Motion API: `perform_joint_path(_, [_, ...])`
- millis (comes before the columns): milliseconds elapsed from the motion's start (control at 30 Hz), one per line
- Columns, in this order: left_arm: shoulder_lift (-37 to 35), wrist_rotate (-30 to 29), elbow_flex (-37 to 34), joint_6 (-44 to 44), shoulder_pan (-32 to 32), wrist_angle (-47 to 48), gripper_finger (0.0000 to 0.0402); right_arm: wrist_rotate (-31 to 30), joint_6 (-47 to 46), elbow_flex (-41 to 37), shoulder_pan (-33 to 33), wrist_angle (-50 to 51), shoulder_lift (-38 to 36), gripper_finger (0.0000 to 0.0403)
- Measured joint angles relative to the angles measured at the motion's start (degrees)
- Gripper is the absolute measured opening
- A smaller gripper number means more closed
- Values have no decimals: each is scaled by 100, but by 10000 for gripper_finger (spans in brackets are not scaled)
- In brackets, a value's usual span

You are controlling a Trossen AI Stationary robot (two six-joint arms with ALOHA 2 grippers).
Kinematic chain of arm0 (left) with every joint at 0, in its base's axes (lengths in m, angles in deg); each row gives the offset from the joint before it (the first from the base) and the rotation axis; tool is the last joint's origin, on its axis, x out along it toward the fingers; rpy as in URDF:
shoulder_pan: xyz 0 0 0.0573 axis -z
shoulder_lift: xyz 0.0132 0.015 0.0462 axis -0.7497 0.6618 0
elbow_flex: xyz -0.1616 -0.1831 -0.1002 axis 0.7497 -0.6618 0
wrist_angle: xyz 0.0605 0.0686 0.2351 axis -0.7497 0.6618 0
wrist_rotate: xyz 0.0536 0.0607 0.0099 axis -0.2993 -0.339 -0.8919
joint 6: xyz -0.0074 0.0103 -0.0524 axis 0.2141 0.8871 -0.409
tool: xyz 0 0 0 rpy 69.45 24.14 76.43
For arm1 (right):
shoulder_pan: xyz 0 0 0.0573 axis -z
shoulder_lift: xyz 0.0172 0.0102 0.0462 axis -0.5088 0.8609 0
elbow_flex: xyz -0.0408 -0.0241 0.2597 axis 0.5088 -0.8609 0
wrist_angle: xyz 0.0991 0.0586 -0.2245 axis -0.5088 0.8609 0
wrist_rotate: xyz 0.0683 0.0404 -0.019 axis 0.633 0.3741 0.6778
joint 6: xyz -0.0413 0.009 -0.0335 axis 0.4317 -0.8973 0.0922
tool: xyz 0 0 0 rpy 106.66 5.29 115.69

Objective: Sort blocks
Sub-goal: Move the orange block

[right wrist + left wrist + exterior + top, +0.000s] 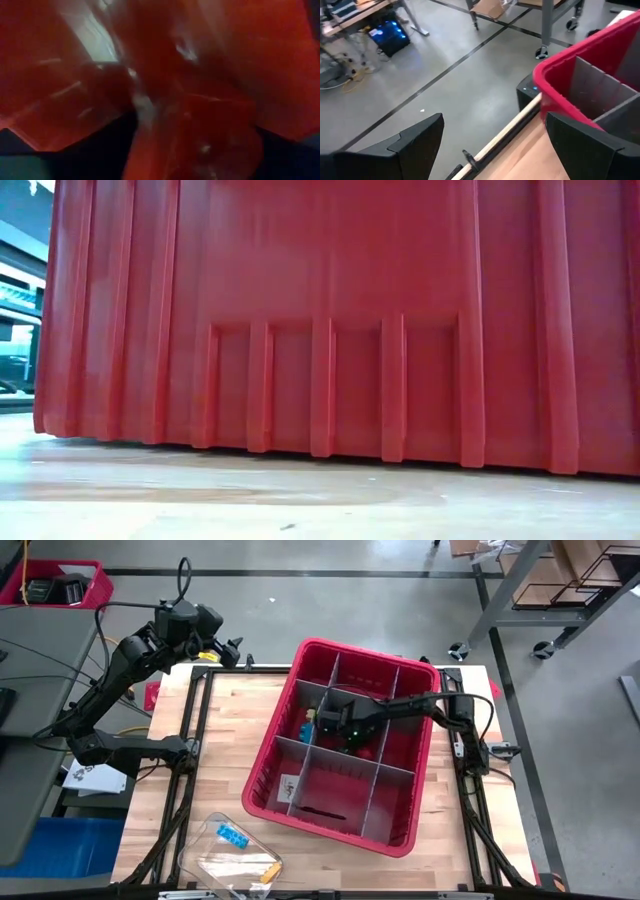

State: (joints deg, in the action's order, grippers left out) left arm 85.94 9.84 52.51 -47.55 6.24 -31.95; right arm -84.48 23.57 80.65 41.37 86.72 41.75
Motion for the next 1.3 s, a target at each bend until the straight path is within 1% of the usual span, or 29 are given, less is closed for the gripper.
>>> perform_joint_path(67, [-2, -150, 0, 0, 0, -9, 346, -68, -2, 0, -20, -27, 6, 231])
perform_joint_path(133, [0, -255, 0, 0, -2, -2, 346, -46, 6, 2, -34, -69, 8, 142])
perform_joint_path(167, [-2, -292, 0, 0, -2, -6, 346, -97, 47, -4, -55, -84, 2, 109])
perform_joint_path(267, [0, -334, 0, 0, -2, -3, 346, -111, 110, 65, -55, -152, -25, 116])
perform_joint_path(367, [0, -331, 0, 0, 0, -5, 346, -200, 122, 430, -59, 186, 14, 116])
perform_joint_path(400, [-1, -333, 0, 0, -2, -7, 346, -340, 203, 564, -63, 272, 34, 116])
perform_joint_path(433, [0, -333, 0, 0, -2, -7, 346, -454, 328, 718, -58, 297, 45, 116])
perform_joint_path(567, [-2, -333, 0, -1, -2, -3, 346, -570, 493, 1441, -11, 547, 16, 116])
perform_joint_path(733, [-33, -333, 0, 0, -2, -3, 346, -871, 777, 2311, 52, 1064, 19, 116])
perform_joint_path(900, [-59, -332, 0, 21, 0, -16, 346, -1017, 1096, 3038, 189, 1652, 19, 116])
perform_joint_path(967, [-59, -333, 0, 91, -4, -16, 346, -1077, 1356, 3412, 247, 2116, 18, 116])
perform_joint_path(1167, [-59, -329, 0, 160, -2, -76, 346, -1060, 1981, 4627, 515, 3265, 3, 116])
perform_joint_path(1233, [-61, -327, 16, 316, -2, -136, 346, -1002, 2109, 4998, 598, 3253, -27, 116])
perform_joint_path(1267, [-61, -333, 63, 442, -2, -171, 346, -875, 2116, 5123, 637, 3143, -69, 116])
perform_joint_path(1300, [-61, -333, 135, 555, 0, -242, 346, -685, 2127, 5102, 646, 2744, -177, 116])
